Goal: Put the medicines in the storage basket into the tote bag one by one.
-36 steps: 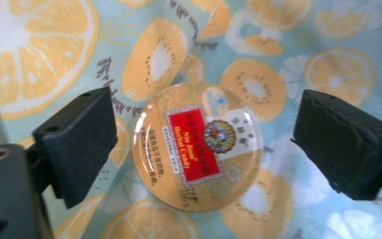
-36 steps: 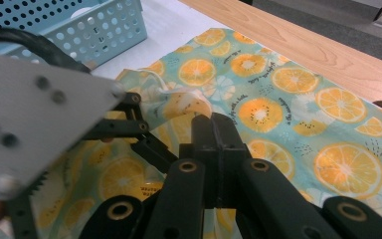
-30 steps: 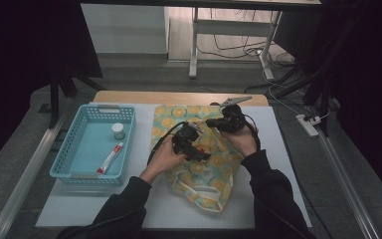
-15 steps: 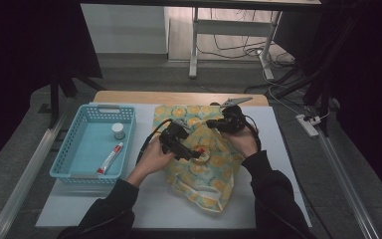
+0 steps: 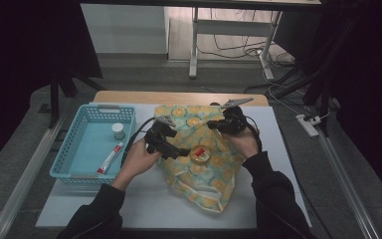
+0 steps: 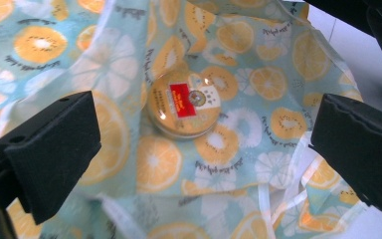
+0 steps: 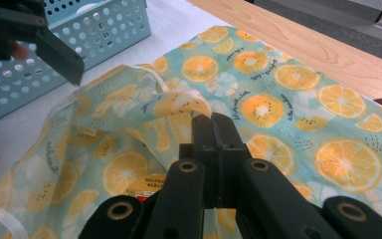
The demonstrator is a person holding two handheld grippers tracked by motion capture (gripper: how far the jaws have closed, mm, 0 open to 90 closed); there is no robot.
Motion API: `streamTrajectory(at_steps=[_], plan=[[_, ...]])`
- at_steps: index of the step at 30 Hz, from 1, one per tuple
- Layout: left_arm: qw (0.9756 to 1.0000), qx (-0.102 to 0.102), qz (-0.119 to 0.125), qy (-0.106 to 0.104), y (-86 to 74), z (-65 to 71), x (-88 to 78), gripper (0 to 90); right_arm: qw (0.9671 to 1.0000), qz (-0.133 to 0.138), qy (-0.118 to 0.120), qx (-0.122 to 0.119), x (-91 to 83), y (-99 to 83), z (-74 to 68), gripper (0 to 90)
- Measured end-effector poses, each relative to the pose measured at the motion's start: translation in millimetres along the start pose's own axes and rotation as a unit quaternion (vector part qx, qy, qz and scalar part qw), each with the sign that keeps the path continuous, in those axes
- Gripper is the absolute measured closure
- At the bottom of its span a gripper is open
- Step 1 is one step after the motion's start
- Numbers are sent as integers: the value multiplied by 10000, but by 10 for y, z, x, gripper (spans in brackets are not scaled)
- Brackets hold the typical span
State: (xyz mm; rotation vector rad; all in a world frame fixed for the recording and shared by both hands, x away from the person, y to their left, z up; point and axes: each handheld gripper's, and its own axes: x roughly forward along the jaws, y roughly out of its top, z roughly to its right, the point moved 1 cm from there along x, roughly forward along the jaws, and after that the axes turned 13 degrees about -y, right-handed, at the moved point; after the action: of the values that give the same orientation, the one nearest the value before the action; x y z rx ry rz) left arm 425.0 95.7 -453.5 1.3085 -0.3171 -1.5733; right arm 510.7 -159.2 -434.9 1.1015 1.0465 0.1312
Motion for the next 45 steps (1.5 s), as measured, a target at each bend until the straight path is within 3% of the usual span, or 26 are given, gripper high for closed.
streamTrajectory(at_steps=[20, 26, 39, 45], plan=[[9989, -200, 176, 381, -303, -68, -502, 4, 10000, 38, 43, -18, -12, -8, -29, 900], [9973, -308, 206, 641, -435, -100, -688, 2, 10000, 32, 32, -28, -20, -9, -26, 900], [9896, -759, 298, 1183, -744, -203, -1068, 0, 10000, 7, 23, -44, -4, -22, -36, 900], [9833, -958, 161, 1538, -871, -270, -1187, 2, 10000, 4, 12, -46, -3, -29, -35, 900]])
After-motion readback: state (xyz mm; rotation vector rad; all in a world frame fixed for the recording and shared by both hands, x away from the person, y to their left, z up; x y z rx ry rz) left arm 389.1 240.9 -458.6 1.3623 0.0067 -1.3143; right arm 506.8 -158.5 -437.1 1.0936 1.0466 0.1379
